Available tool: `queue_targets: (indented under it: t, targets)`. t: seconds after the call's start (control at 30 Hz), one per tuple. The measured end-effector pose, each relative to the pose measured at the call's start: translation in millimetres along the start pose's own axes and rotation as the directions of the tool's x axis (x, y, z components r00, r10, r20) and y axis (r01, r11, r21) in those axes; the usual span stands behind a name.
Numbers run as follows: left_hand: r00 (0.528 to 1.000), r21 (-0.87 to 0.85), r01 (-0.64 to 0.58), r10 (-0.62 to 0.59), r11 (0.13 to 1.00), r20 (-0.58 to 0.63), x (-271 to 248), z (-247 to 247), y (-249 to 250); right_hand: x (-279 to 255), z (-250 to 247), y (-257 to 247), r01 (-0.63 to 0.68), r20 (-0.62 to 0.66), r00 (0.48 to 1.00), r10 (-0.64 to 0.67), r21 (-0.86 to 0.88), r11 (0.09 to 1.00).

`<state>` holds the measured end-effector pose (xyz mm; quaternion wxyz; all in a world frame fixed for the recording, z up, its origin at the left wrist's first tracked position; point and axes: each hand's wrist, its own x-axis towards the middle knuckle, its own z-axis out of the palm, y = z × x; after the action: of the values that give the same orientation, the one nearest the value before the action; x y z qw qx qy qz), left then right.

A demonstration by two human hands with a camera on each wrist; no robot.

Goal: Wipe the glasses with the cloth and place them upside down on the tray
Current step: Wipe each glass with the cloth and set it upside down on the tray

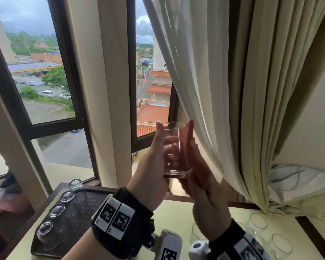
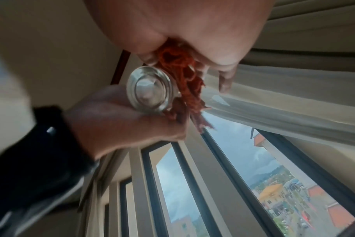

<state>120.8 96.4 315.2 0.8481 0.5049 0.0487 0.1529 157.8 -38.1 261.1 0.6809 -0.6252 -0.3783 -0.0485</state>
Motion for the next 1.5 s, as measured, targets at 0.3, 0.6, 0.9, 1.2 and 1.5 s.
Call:
queue_targets:
  t: [0.3, 0.6, 0.9, 1.2, 1.5]
  targets:
    - [0.995, -0.150, 0.073, -0.061, 0.986, 0.084, -3.4, -0.3, 8.6, -6.0, 4.9, -13.3, 0.384, 0.252, 0.919, -0.305, -0.386, 0.839]
    - [0.999, -0.054, 0.041, -0.041, 0.998, 0.000, -0.2, -9.5, 1.4, 1.2, 6.3, -5.7, 0.208, 0.089, 0.977, -0.195, -0.173, 0.963]
    - [0.995, -0.170, 0.055, -0.041, 0.984, 0.086, 1.6, -9.1, 9.6, -6.7, 12.3, -16.3, 0.407, 0.273, 0.907, -0.320, -0.376, 0.832]
    - [0.998, -0.061, -0.006, 0.010, 0.998, 0.060, 2.4, -6.7, 6.2, 2.6, 3.8, -9.4, 0.057, 0.082, 0.995, -0.058, 0.004, 0.998]
    - [0.999, -0.100, 0.016, -0.012, 0.995, 0.039, -4.8, 0.4, 4.0, 5.6, -0.4, -23.8, 0.378, 0.251, 0.918, -0.307, -0.326, 0.866]
